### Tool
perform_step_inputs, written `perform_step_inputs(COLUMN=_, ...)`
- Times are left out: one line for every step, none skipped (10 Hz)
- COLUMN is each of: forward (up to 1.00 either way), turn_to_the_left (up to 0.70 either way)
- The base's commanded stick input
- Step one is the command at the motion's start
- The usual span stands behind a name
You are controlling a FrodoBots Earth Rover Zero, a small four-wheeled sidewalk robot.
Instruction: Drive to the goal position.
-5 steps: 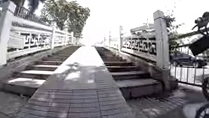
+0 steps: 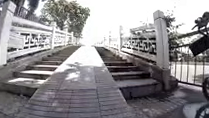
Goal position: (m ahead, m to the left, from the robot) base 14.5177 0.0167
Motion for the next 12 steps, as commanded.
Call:
perform_step_inputs(forward=0.45, turn_to_the_left=0.00)
perform_step_inputs(forward=0.45, turn_to_the_left=0.00)
perform_step_inputs(forward=0.45, turn_to_the_left=0.00)
perform_step_inputs(forward=0.45, turn_to_the_left=0.00)
perform_step_inputs(forward=0.45, turn_to_the_left=0.00)
perform_step_inputs(forward=0.45, turn_to_the_left=0.27)
perform_step_inputs(forward=0.45, turn_to_the_left=0.27)
perform_step_inputs(forward=0.45, turn_to_the_left=0.27)
perform_step_inputs(forward=0.45, turn_to_the_left=0.27)
perform_step_inputs(forward=0.45, turn_to_the_left=0.27)
perform_step_inputs(forward=0.45, turn_to_the_left=0.27)
perform_step_inputs(forward=0.45, turn_to_the_left=0.27)
